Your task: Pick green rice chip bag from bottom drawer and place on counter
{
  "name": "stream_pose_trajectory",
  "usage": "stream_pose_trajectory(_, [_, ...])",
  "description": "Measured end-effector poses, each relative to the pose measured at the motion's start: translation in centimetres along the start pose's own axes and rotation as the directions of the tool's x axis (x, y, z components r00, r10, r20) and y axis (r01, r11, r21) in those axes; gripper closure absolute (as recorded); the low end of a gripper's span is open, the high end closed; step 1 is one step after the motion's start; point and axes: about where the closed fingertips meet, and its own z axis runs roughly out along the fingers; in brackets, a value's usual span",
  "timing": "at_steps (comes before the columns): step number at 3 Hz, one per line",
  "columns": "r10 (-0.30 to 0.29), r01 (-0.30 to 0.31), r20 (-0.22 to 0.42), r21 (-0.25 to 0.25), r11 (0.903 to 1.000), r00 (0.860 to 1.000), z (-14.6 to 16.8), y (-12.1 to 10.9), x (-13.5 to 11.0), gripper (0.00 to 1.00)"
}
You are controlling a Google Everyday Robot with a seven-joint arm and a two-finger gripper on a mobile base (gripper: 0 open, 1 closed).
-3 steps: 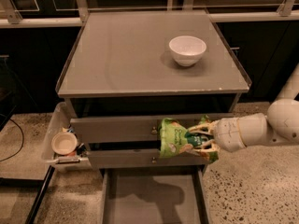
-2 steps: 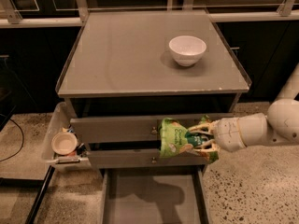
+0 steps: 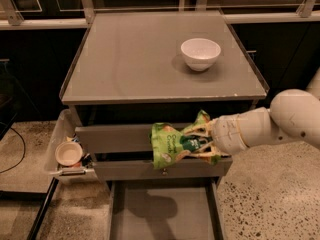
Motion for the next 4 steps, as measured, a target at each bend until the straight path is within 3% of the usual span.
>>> stream_pose_trajectory(1, [-0.136,0.135,-0.008,-0.008,0.9908,0.991,-0.7,-4.2,-6.2,1.00])
stream_pose_trajectory(2, [-0.192,0.192,0.002,-0.013,0.9814,0.981,-1.7,-8.9,-10.3,1.00])
stream_pose_trajectory(3, [-0.176,0.175,0.039,0.021,0.9843,0.984,-2.4,-14.7,-11.9,1.00])
stream_pose_trajectory(4, [-0.194,0.190,0.050,0.072,0.9792,0.980,-3.6,-18.2,-13.3,1.00])
